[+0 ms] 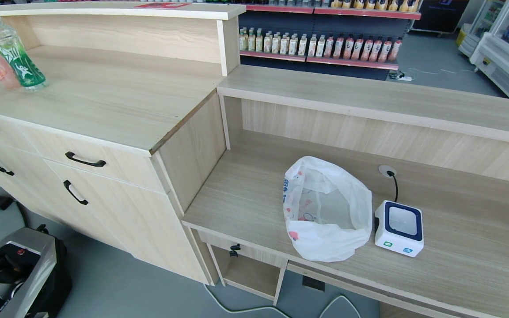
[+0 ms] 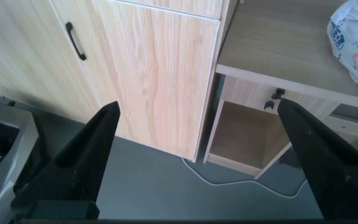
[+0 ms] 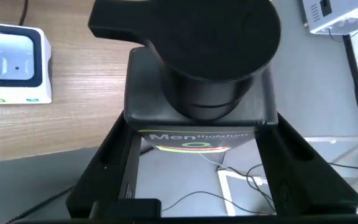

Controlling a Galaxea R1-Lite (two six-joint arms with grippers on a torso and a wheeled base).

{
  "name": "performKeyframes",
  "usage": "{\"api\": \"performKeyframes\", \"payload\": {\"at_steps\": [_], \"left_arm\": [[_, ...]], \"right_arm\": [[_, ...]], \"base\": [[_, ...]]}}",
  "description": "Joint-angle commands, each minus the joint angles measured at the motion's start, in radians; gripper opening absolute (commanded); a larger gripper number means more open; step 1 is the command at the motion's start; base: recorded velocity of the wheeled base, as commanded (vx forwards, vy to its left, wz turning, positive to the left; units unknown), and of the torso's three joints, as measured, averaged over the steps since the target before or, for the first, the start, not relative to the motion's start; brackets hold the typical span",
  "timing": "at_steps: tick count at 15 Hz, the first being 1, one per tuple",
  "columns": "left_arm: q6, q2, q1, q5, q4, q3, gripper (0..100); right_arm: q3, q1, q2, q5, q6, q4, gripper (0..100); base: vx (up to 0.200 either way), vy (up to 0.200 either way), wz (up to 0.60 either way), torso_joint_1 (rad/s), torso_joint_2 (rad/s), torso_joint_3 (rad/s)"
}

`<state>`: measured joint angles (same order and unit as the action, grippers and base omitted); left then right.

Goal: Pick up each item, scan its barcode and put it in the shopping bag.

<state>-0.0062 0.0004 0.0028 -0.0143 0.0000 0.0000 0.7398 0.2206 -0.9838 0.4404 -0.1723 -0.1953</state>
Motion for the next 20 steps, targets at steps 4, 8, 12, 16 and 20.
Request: {"api": "performKeyframes", "payload": {"at_steps": [4, 8, 12, 16, 20], "left_arm": [[0.000, 0.000, 0.000, 0.000, 0.000, 0.000, 100], [0.000, 0.000, 0.000, 0.000, 0.000, 0.000, 100], [0.000, 0.000, 0.000, 0.000, 0.000, 0.000, 100], [0.000, 0.000, 0.000, 0.000, 0.000, 0.000, 100], [-0.001, 0.000, 0.000, 0.000, 0.000, 0.000, 100]], "right_arm": [[0.023, -0.099, -0.006, -0.080, -0.006, 0.056, 0], [0.012, -0.155, -0.134, -0.083, -0.004, 0.209, 0], [-0.019, -0.153, -0.361, -0.181, -0.006, 0.494, 0], [-0.069, -0.153, -0.547, -0.393, -0.022, 0.784, 0], [-0.080, -0.136, -0.694, -0.408, -0.047, 0.870, 0]], "base": [[0.000, 0.000, 0.30, 0.001, 0.00, -0.002], [0.000, 0.000, 0.60, 0.002, 0.00, 0.002], [0.000, 0.000, 0.15, 0.002, 0.00, 0.001], [0.000, 0.000, 0.00, 0.000, 0.00, 0.000], [0.000, 0.000, 0.00, 0.000, 0.00, 0.000]]}}
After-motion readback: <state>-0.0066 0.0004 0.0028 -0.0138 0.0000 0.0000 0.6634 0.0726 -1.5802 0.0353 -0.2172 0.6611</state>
